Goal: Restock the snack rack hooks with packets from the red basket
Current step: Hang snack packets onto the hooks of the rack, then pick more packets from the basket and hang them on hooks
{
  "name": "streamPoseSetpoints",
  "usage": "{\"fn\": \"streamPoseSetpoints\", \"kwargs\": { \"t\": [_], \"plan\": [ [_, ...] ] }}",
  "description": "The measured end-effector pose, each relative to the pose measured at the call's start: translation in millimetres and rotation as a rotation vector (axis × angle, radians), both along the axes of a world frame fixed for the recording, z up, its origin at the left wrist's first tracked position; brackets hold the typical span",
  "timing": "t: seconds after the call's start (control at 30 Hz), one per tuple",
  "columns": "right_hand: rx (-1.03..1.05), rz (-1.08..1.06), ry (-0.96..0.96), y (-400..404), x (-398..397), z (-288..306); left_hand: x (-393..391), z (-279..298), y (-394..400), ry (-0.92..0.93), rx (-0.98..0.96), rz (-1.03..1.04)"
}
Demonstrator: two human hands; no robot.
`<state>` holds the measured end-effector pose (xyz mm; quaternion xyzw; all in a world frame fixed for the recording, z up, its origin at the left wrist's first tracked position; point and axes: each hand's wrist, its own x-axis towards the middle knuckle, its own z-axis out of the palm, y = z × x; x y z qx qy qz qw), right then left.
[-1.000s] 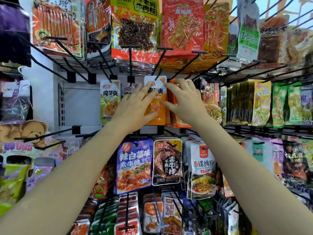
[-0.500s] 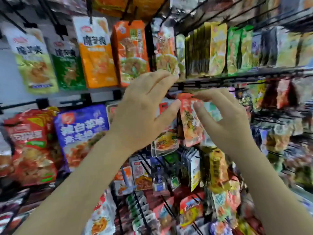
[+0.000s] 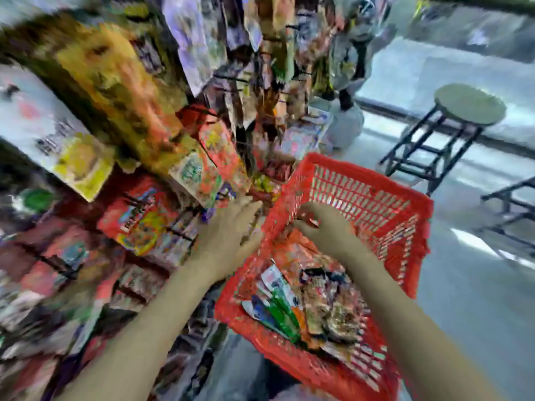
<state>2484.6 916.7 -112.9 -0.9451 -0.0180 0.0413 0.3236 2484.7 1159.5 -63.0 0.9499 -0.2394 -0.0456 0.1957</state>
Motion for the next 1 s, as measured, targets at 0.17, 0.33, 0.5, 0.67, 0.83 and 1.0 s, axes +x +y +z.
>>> {"fn": "streamPoseSetpoints", "kwargs": {
  "t": [0.17, 0.33, 0.5, 0.67, 0.83, 1.0],
  "plan": [
    [0.013, -0.055, 0.385, -7.1, -28.0, -66.4, -36.8, -70.2, -2.6, 0.182, 0.008, -0.025],
    [-0.271, -0.113, 0.486, 5.4, -55.8, -99.8, -57.2, -85.6, 15.4, 0.211, 0.017, -0.017],
    [-0.404, -0.183, 0.572, 18.8, -70.3, -108.9, -68.3, -79.1, 20.3, 0.248, 0.053, 0.003],
    [-0.18, -0.38, 0.57, 20.7, -63.5, -121.9, -78.0, -75.9, 22.0, 0.267, 0.069, 0.051],
    [-0.177, -0.417, 0.448, 16.5, -67.4, -121.6, -80.3, -78.6, 24.3, 0.28, 0.079, 0.078],
    [-0.403, -0.46, 0.533, 14.2, -75.5, -111.0, -79.3, -78.9, 25.0, 0.318, 0.087, 0.079]
  ]
}}
